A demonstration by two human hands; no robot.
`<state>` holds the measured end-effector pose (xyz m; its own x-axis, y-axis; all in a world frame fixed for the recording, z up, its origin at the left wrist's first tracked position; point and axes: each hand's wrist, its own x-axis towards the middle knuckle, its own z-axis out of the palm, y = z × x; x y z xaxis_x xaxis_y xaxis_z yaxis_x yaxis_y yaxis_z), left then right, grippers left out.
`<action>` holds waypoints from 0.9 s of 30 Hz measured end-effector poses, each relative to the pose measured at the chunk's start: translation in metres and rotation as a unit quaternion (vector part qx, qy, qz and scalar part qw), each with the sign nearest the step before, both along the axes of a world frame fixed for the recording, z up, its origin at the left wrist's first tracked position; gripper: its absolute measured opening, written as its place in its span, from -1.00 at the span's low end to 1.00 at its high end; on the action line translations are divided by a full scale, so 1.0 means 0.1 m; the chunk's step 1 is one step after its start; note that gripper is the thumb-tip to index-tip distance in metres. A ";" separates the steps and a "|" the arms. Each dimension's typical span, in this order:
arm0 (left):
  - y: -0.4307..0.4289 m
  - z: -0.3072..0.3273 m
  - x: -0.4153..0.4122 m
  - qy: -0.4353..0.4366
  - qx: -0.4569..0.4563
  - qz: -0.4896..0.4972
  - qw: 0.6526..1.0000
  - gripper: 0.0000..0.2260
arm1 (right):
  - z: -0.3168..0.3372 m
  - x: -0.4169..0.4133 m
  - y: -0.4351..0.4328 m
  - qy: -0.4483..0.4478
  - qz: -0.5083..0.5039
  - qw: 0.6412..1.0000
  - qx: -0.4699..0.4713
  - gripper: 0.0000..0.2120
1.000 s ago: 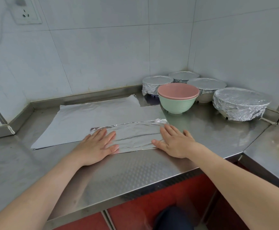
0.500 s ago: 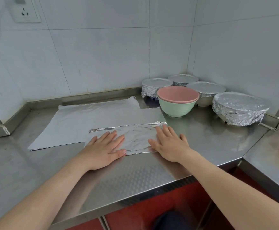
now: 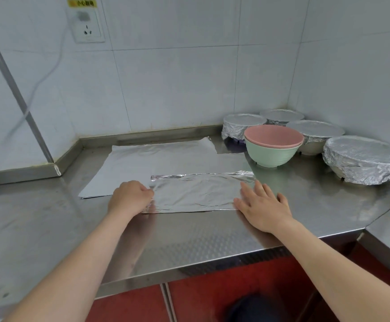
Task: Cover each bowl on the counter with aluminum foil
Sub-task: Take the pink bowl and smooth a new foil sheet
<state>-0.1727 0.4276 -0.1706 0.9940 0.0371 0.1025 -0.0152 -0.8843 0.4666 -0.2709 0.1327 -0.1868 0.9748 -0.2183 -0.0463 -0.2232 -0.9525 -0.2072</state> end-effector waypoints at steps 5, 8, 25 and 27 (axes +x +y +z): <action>-0.09 0.09 0.01 0.043 -0.029 0.008 0.999 -0.75 | 0.00 -0.02 -0.02 -0.011 -0.001 1.000 0.012 -0.41; -0.13 0.09 0.02 0.042 -0.057 0.022 0.997 -0.66 | 0.01 -0.03 -0.04 -0.022 0.002 0.999 0.023 -0.38; -0.06 0.33 0.09 0.144 -0.405 0.033 0.902 -0.80 | 0.09 -0.10 -0.01 -0.070 0.090 0.993 0.033 -0.27; -0.05 0.30 0.08 0.157 -0.425 0.018 0.892 -0.69 | 0.07 -0.09 -0.01 -0.078 0.091 0.992 0.034 -0.32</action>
<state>-0.1649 0.4224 -0.1409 0.9656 0.0006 -0.2600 0.2544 -0.2077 0.9445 -0.2803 0.1316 -0.1802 0.9942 -0.0395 0.1001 -0.0088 -0.9570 -0.2901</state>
